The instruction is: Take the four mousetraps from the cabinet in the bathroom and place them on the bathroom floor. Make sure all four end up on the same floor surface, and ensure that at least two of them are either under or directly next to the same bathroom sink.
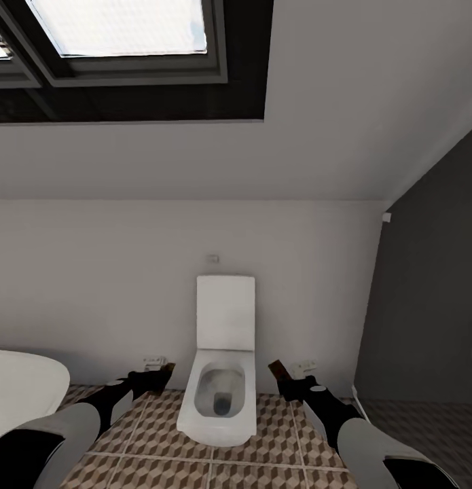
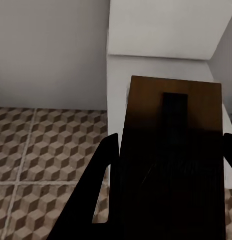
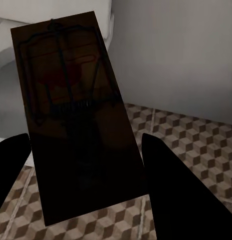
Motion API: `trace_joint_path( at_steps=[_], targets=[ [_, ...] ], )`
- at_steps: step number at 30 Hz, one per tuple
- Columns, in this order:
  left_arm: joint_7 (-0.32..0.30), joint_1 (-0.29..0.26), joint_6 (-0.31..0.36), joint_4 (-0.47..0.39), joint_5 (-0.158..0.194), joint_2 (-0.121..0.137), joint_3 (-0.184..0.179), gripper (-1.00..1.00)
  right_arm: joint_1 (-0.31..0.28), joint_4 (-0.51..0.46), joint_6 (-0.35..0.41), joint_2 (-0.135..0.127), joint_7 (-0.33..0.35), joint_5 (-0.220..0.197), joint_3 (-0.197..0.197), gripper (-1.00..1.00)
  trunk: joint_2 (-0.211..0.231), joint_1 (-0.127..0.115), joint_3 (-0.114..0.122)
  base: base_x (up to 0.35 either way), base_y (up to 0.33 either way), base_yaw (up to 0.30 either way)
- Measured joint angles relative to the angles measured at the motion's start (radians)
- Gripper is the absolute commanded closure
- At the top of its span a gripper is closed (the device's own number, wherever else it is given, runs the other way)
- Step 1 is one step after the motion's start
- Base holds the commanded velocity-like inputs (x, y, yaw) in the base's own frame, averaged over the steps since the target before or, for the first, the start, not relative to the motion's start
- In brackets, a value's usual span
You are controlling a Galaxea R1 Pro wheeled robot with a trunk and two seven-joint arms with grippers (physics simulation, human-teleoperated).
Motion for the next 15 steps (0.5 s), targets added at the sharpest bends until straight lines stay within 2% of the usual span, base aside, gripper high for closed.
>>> trace_joint_path(
  at_steps=[8,15],
  targets=[
    [0.038,0.0,-0.002,0.0,0.001,-0.002,0.005,1.0,0.0,0.001,0.002,-0.001,0.0,-0.009,0.001,1.0,0.0,0.0,0.0,0.0,0.0,0.0],
    [0.044,0.0,0.007,0.0,0.001,-0.011,0.005,1.0,0.0,0.001,0.003,-0.002,0.001,-0.01,0.002,1.0,-0.049,0.027,-0.022,0.0,0.0,0.0]
  ],
)
